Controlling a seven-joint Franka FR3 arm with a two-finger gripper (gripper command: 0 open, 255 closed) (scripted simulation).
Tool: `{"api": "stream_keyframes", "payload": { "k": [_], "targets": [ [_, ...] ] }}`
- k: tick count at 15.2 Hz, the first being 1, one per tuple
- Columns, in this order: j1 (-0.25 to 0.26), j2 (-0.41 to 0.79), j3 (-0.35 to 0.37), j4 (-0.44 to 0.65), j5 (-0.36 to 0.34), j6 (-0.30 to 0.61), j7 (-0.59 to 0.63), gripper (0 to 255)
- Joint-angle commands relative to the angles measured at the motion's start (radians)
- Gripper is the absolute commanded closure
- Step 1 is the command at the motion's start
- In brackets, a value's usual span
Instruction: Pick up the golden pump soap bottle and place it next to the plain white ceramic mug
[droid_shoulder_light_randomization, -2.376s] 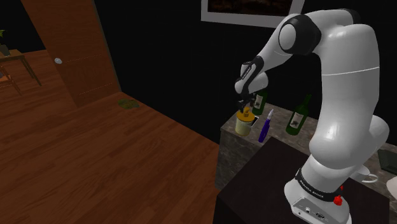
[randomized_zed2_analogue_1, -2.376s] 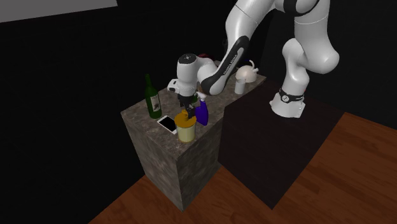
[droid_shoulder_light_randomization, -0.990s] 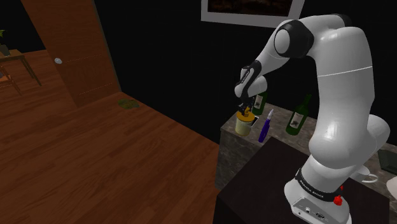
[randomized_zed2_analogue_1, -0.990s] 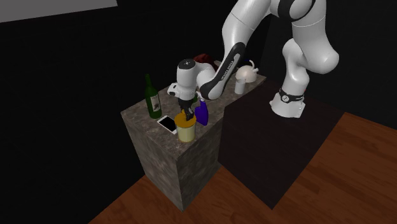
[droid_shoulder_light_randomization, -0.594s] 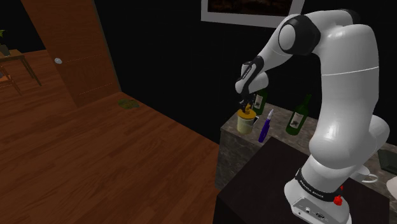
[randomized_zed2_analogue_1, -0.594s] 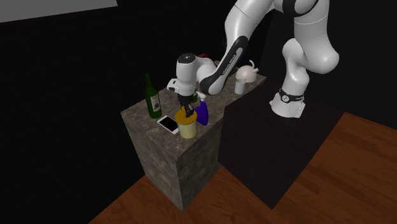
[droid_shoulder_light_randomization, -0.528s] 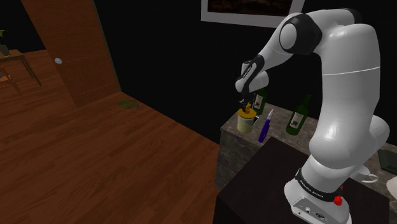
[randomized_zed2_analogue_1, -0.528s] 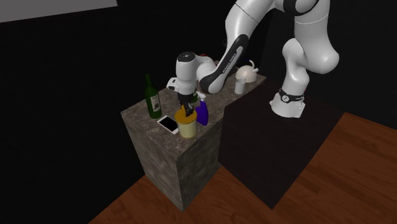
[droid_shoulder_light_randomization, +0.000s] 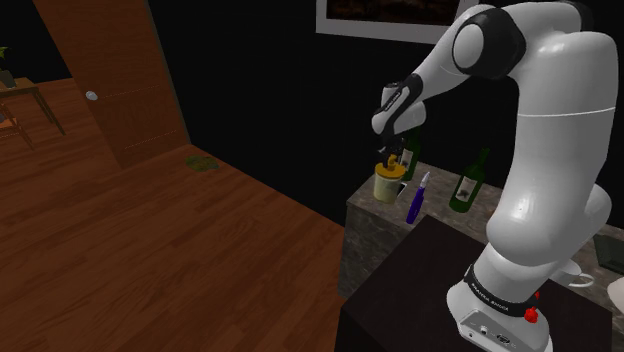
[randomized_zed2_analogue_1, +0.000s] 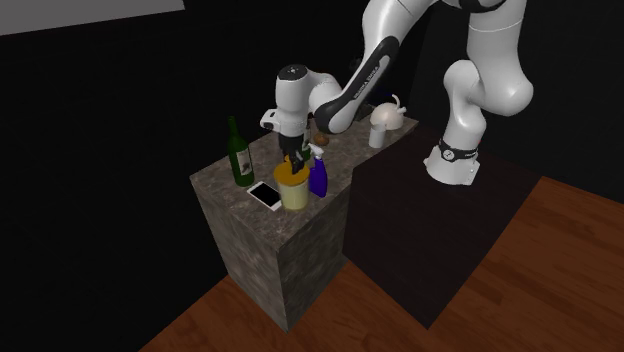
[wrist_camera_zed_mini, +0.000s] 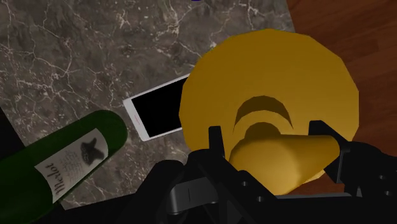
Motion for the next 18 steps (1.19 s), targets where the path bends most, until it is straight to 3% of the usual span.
{"api": "stream_keyframes", "payload": {
  "k": [1,18],
  "targets": [
    [0.003,-0.02,-0.002,0.005,-0.003,-0.025,-0.001,255],
    [0.02,-0.178,-0.015,0.051,-0.028,-0.224,-0.013,255]
  ]
}}
